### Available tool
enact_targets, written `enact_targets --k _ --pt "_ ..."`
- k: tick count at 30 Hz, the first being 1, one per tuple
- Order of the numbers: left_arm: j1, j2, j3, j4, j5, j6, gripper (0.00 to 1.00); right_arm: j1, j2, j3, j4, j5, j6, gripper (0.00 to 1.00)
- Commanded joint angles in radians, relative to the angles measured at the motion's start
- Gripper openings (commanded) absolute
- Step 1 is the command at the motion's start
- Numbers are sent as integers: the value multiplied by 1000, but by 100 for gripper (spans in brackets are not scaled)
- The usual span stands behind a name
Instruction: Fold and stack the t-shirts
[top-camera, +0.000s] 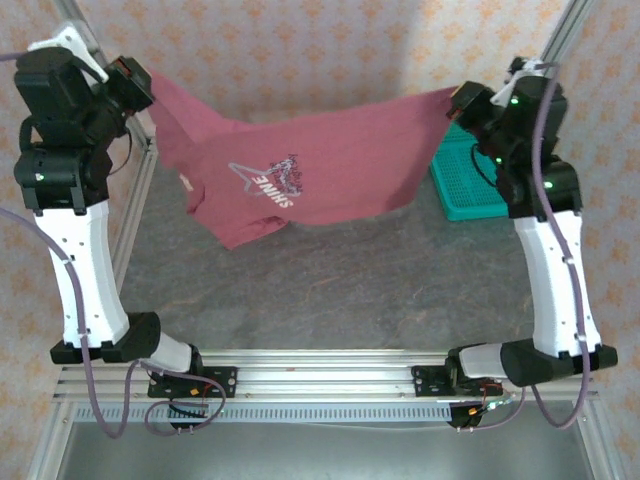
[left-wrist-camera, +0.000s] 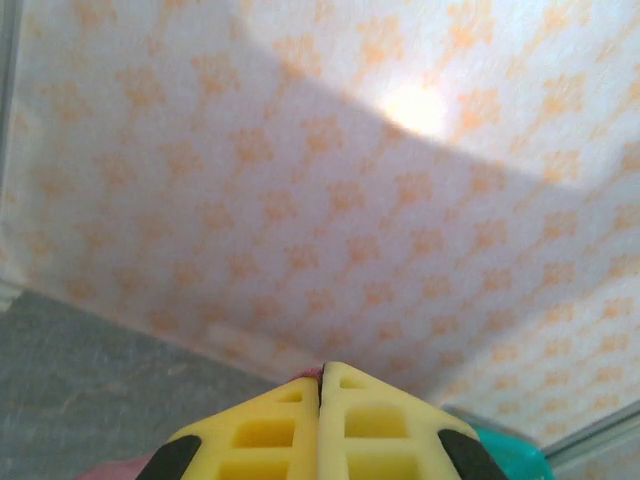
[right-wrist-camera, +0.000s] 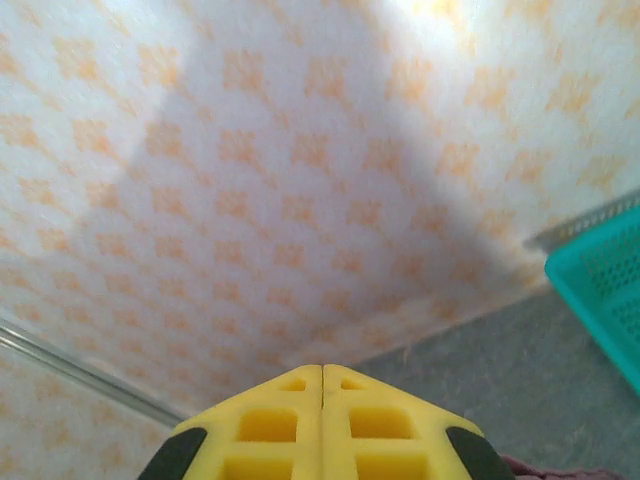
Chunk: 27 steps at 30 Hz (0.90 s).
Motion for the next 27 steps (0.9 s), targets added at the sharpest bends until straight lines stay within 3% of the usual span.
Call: enact_targets --k 1,8,12,17,23,27 --pt "11 66 102 -1 39 -25 0 -4 -9 94 -82 45 -43 0" --pt "10 258 262 102 142 -111 0 -7 77 171 -63 26 -73 0" --pt "9 388 344 187 208 -185 0 -23 215 245 -21 -23 -74 0" --pt "11 530 417 266 239 -212 0 -113 404 307 104 -114 24 0" --pt "26 640 501 351 263 -173 0 -169 687 606 171 -202 121 0" --pt "88 641 520 411 265 -184 0 -185 808 805 230 -238 189 0"
